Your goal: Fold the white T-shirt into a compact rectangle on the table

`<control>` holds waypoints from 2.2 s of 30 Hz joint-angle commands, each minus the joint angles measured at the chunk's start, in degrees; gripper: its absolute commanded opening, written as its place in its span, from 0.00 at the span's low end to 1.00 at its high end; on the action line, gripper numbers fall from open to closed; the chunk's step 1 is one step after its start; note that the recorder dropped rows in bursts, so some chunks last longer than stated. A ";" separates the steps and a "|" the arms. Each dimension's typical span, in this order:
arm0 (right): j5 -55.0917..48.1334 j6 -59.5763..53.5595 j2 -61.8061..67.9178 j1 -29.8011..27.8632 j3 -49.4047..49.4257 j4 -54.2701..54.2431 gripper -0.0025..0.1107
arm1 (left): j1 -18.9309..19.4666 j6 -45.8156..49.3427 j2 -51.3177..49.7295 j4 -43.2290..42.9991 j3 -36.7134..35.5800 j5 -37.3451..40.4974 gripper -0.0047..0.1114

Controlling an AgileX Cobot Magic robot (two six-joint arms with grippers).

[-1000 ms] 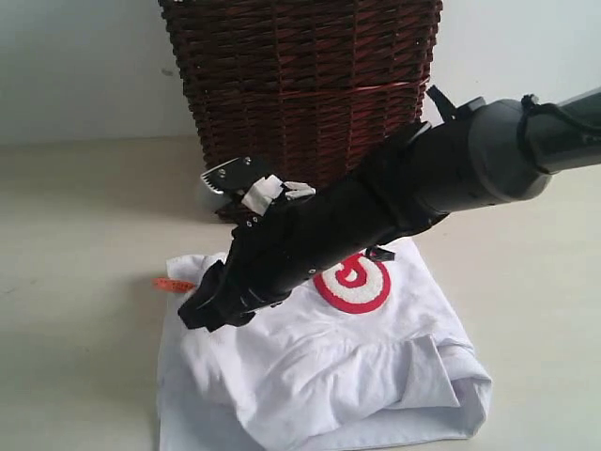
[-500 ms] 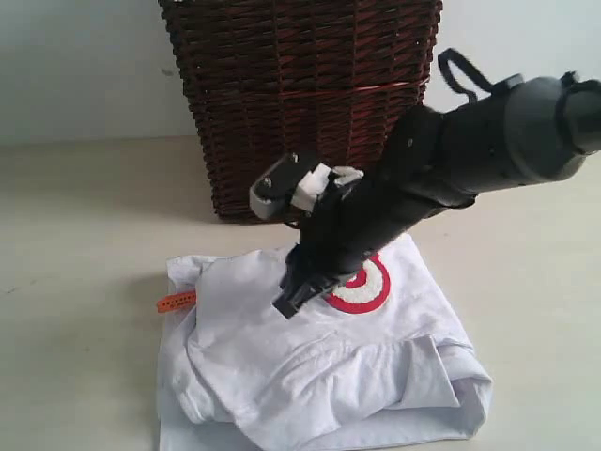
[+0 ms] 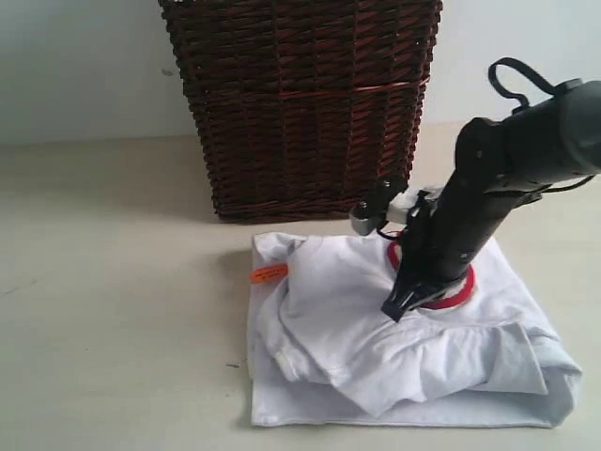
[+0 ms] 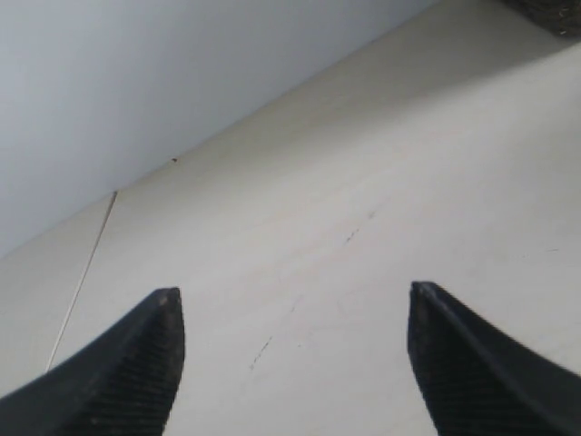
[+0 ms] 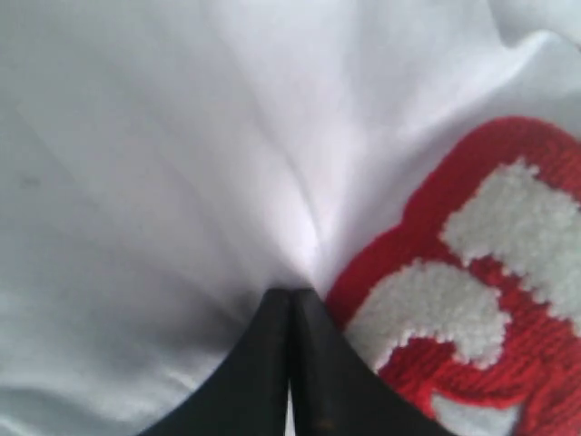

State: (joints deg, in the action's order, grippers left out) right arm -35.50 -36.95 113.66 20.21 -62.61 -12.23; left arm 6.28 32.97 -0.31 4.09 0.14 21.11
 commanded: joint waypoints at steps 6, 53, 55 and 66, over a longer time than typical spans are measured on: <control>-5.71 -6.68 -8.71 -6.28 5.64 3.99 0.02 | -0.18 -0.03 0.31 0.08 -0.14 -0.18 0.62; -17.74 8.54 -112.98 -14.67 37.01 12.54 0.48 | -0.18 -0.03 0.31 0.08 -0.14 -0.18 0.62; -20.18 7.67 -113.66 -14.67 37.01 12.23 0.48 | -0.18 -0.03 0.31 0.08 -0.14 -0.18 0.62; -10.40 6.08 -113.66 -13.85 36.52 9.58 0.48 | -0.18 -0.03 0.31 0.08 -0.14 -0.18 0.62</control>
State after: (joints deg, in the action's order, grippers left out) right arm -57.87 -30.00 0.21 6.22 -25.61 -0.58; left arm 6.28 32.97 -0.31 4.09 0.14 21.11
